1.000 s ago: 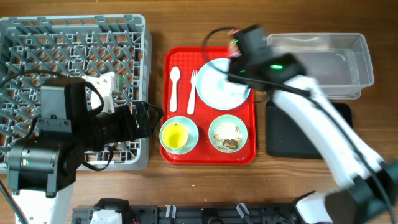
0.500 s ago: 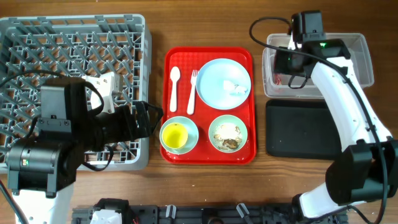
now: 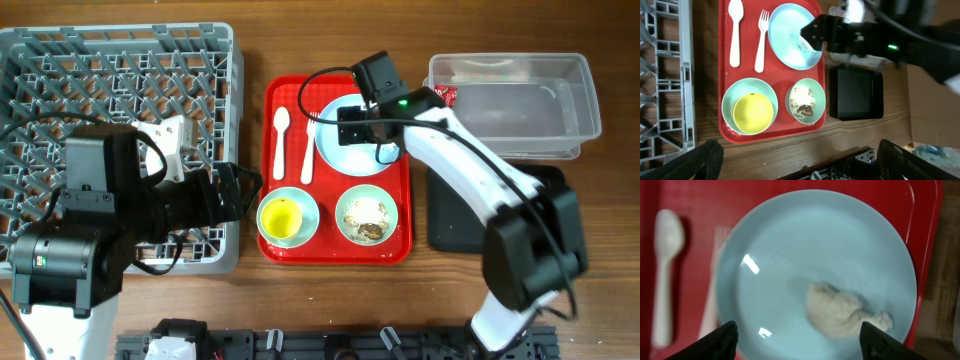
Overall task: Sort waste into correct bins and load items into the dishwasher rack
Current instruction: 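Move right gripper to the green bowl of rice and grasp its rim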
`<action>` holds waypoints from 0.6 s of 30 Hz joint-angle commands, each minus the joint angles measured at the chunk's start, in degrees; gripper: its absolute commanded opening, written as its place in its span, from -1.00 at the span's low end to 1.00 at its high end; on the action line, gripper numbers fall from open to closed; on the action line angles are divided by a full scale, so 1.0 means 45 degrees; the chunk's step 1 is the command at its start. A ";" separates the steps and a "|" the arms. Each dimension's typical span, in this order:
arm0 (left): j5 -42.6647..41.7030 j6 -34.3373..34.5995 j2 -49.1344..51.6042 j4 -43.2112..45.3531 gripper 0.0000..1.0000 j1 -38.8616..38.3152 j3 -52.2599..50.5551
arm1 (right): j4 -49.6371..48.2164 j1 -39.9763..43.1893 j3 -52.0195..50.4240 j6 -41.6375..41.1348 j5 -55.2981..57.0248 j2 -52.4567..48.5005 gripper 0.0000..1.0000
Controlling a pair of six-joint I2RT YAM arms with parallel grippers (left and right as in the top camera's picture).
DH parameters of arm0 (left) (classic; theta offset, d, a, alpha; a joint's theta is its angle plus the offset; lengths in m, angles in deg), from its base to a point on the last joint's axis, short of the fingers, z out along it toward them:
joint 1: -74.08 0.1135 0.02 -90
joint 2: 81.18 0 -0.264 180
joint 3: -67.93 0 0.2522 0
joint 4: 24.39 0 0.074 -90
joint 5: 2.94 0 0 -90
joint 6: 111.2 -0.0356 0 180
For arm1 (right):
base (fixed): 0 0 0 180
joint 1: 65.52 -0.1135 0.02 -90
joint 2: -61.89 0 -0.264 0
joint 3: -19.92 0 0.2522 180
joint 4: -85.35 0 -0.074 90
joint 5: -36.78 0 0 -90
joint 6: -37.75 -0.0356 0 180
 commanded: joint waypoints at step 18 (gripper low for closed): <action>-0.0058 0.0000 -0.0024 0.0039 1.00 -0.0049 0.0209 | 0.1200 0.4362 0.0024 -0.1423 0.0301 0.4653 -0.91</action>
